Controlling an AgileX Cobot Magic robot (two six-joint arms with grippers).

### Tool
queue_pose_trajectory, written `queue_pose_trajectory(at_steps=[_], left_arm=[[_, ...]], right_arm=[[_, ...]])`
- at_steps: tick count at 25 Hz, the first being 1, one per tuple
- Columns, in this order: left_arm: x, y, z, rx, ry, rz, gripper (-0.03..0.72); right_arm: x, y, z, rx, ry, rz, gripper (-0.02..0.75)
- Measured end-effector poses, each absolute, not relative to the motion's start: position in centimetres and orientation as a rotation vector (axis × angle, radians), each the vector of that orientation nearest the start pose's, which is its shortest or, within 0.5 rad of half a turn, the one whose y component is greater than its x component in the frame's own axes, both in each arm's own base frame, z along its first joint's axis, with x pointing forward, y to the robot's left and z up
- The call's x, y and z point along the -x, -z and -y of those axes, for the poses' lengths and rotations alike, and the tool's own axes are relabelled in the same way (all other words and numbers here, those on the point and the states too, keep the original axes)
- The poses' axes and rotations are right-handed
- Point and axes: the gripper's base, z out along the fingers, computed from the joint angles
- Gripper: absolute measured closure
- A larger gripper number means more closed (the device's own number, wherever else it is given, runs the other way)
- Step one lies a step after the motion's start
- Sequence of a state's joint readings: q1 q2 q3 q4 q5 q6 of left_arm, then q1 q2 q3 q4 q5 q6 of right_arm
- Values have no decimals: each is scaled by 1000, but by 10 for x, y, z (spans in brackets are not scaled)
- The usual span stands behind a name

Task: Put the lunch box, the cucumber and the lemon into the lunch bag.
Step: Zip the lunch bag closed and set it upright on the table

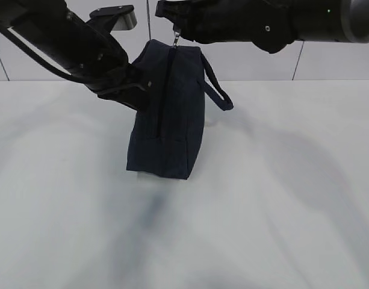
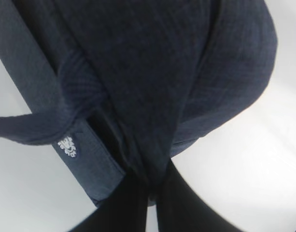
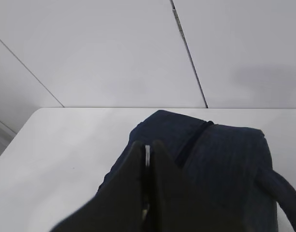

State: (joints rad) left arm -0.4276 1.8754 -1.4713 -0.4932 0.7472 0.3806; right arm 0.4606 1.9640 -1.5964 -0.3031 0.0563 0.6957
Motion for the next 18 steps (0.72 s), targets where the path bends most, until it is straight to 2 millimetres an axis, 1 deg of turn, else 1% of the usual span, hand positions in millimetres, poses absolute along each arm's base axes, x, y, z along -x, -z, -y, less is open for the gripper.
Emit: queue_pose_trajectory(at_steps=[3,8,11,14,18], left_arm=[[-362,-250,197,-688,576,-2518,694],[-355,-236,194,-676,568,-2554,694],[-353,-232,193,-674,568,-2562,694],[-351,-233,192,-679,569,-2551,694],[-347,-237,190,-684,570,-2542,694]], right_arm=[[-434,-290,-213,47,-550,-1951,738],[-442,-285,-213,37,-539,-1963,738],[-445,-281,-214,35,-536,-1969,738],[-448,-277,-213,39,-526,-1972,738],[-458,-274,-212,42,-511,-1963,738]])
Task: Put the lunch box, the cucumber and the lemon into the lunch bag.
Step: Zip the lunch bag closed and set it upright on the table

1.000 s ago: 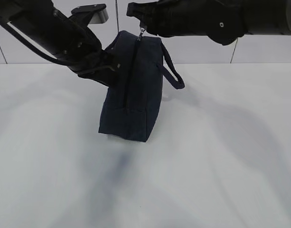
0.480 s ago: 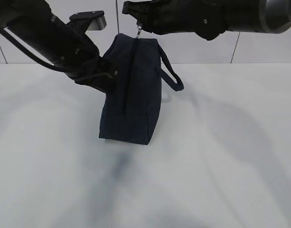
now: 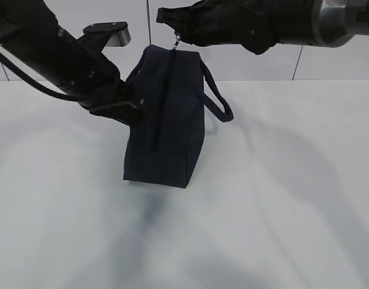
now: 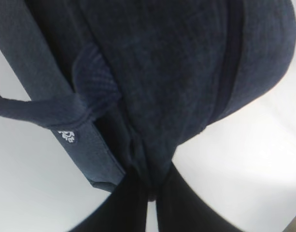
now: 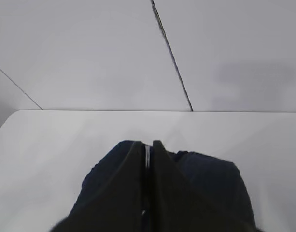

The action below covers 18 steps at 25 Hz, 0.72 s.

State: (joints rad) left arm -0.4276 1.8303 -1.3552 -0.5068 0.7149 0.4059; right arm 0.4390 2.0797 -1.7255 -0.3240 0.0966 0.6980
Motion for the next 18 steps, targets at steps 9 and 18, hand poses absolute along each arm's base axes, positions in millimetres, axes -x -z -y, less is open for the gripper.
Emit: queue_pose_trajectory(at_steps=[9,18], left_arm=[[-331,-244,183,-697,572,-2538,694],[-324,-241,181,-681,594,-2557,694]], right_arm=[[-475,-273,-215,67,-463,-1947,738],[-480,-260,-215,78,-436,-1973,738]])
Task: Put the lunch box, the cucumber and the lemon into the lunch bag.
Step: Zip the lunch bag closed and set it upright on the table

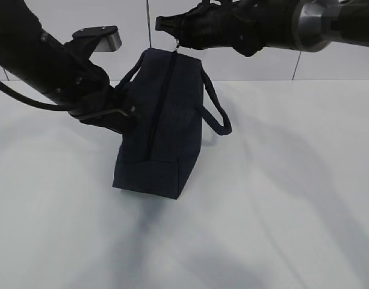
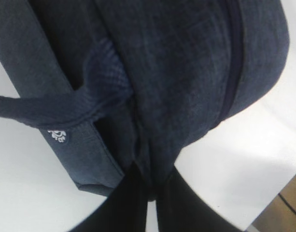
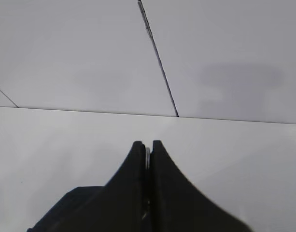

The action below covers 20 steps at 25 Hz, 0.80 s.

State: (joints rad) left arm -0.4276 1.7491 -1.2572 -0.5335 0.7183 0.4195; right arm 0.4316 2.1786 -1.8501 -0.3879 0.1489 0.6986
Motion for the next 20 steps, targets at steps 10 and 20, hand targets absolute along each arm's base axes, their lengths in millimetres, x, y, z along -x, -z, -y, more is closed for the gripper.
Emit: queue_pose_trajectory(at_steps=[10,20], left_arm=[[-327,-257,182,-573,721,-2573,471],[-339,-292,184,-531,744,-2505,375]], right_arm=[[-480,-259,-213,73,-417,-1993,738],[-480,-259,-213,72,-414,-1996,738]])
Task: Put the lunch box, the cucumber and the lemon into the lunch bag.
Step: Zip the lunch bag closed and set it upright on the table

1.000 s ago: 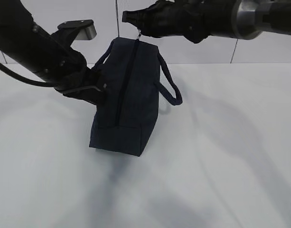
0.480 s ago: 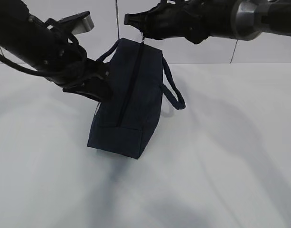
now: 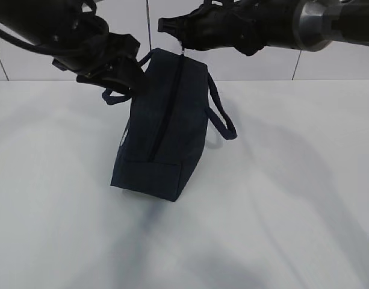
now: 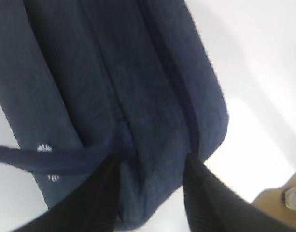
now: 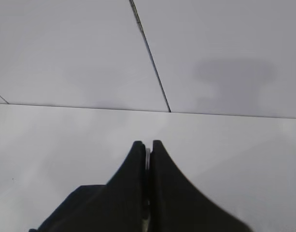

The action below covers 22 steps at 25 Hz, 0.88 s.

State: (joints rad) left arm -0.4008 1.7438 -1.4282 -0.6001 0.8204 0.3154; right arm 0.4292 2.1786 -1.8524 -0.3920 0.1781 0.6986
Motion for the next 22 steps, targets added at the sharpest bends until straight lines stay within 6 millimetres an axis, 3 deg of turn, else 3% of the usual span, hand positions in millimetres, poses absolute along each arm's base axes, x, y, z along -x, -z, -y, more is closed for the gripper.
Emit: queue_pose_trajectory(at_steps=[4,18,20,22], left_arm=[[-346,-305,185,-523,724,-2439,374],[-406,-281,198,-501,722,-2444,376],[-409,-271,198,-502,726,-2475,410],[-410,-263,200,-507,737,-2509,494]], right_arm=[[-480,-259,-213,72,-414,-1996,738],[-480,-259,-212,71,-414,-1996,738],[-480,-259,-212,71,-414,-1996,738],[-480,-259,-212,71,-414,-1996,738]])
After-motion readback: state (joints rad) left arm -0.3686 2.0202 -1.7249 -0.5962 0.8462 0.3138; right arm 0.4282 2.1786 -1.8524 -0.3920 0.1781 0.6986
